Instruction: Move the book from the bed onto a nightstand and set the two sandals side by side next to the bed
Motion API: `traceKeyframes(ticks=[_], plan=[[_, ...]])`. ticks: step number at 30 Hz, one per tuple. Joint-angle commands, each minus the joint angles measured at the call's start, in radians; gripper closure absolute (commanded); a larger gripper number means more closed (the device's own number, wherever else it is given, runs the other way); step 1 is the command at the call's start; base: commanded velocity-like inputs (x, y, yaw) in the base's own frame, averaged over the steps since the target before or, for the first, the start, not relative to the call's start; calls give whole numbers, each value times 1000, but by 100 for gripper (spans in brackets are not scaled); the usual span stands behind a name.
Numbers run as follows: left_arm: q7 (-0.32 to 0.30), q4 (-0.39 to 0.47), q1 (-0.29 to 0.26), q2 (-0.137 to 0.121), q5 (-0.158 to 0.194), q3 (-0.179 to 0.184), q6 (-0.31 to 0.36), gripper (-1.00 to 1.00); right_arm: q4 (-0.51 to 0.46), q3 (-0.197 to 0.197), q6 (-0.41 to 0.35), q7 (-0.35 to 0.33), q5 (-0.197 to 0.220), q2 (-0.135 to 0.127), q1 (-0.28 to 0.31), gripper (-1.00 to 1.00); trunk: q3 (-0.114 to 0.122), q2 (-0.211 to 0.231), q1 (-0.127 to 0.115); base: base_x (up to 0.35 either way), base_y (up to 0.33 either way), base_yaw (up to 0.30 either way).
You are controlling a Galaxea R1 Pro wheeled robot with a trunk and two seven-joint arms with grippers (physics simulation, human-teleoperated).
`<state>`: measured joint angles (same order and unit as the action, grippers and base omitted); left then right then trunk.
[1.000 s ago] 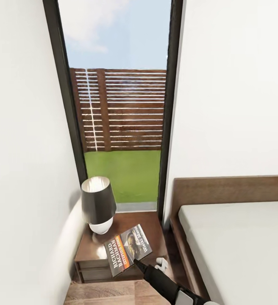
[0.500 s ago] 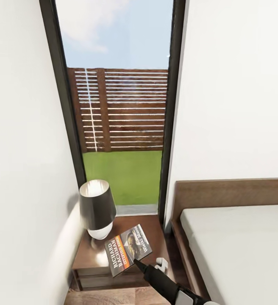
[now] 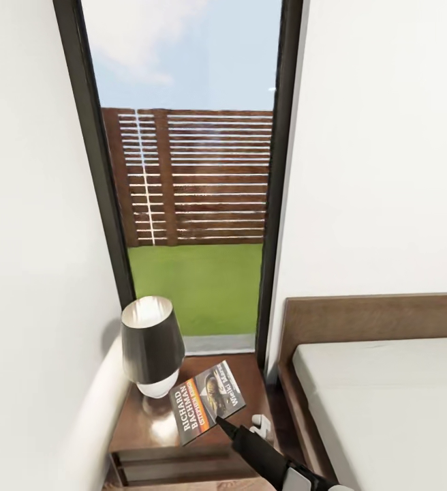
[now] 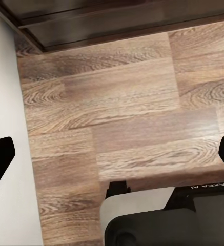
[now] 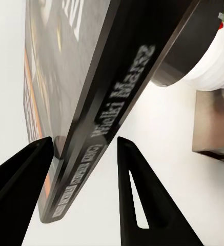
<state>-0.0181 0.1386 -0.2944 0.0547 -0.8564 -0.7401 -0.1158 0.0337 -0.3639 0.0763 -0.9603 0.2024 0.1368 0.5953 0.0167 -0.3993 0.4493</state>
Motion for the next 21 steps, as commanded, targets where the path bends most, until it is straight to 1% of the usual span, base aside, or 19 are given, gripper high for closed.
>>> traceKeyframes(ticks=[1,21], plan=[[-2,1,0,1,-9,-8,-2,-100,3,5,8,-2,8,-1,1,100,0,-1,1,157,0,0],[-2,1,0,1,-10,-8,-2,-100,-11,8,-5,4,8,-10,0,100,0,-1,1,148,0,0]])
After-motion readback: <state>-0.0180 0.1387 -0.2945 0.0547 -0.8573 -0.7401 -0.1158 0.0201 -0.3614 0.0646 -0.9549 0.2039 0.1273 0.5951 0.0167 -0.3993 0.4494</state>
